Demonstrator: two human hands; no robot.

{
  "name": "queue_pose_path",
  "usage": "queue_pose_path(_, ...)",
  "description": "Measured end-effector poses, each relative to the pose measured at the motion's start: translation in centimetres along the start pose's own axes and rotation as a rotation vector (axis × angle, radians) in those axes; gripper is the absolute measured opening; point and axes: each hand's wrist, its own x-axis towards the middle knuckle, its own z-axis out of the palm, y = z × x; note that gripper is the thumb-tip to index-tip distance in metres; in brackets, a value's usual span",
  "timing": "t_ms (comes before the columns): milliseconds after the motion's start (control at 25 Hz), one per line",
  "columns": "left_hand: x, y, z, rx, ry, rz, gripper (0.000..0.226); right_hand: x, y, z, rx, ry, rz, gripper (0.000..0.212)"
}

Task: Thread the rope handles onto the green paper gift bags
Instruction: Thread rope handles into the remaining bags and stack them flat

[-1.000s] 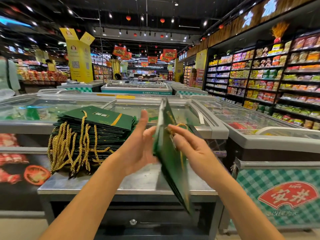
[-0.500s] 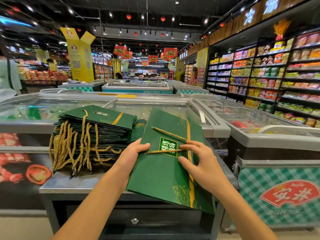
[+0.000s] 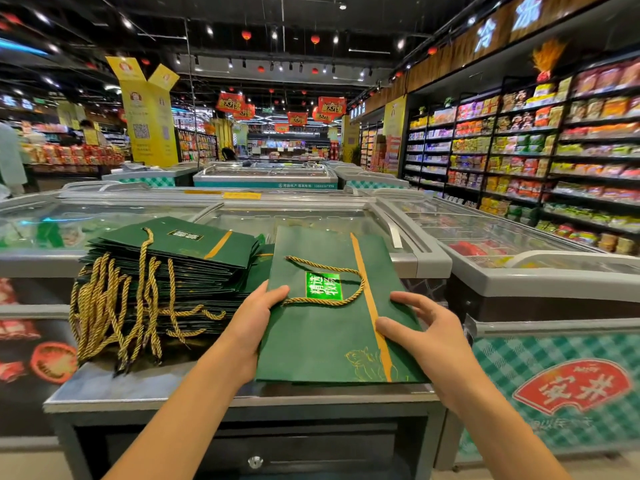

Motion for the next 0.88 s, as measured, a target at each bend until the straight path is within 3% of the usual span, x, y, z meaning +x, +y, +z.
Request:
queue_pose_path(320, 3.8, 2.4, 1.7, 0.323, -0.039, 0.099, 0.02, 7.3, -2.5, -1.5, 0.03, 0.117, 0.014, 0.054)
queue_pose_path(480, 7.1, 3.0, 2.7, 0.452, -0.002, 0.138, 0.013, 12.0, -2.5, -2.0, -0.082, 0.076, 0.038, 0.058)
queue_pose_path(600, 9.4, 1.4, 2.8, 0.589, 0.039, 0.13, 0.013, 14.2, -0.9, -2.0, -0.278, 0.001, 0.018, 0.064)
queue_pose_path(720, 13.7, -2.0, 1.1, 0.674, 0.071, 0.085, 0.053, 15.0, 1.2, -1.5, -0.586, -0.05, -0.04, 0.064)
queue_pose_path(760, 14.5, -3.1, 0.7, 0.689, 0.075, 0.066, 0.057, 14.9, 1.8, -1.3, -0.664, -0.07, -0.042, 0.064)
queue_pose_path(880, 13.2, -3.5, 1.2, 0.749, 0.094, 0.045, 0.034, 14.8, 2.8, -0.7, -0.837, -0.124, -0.031, 0.063)
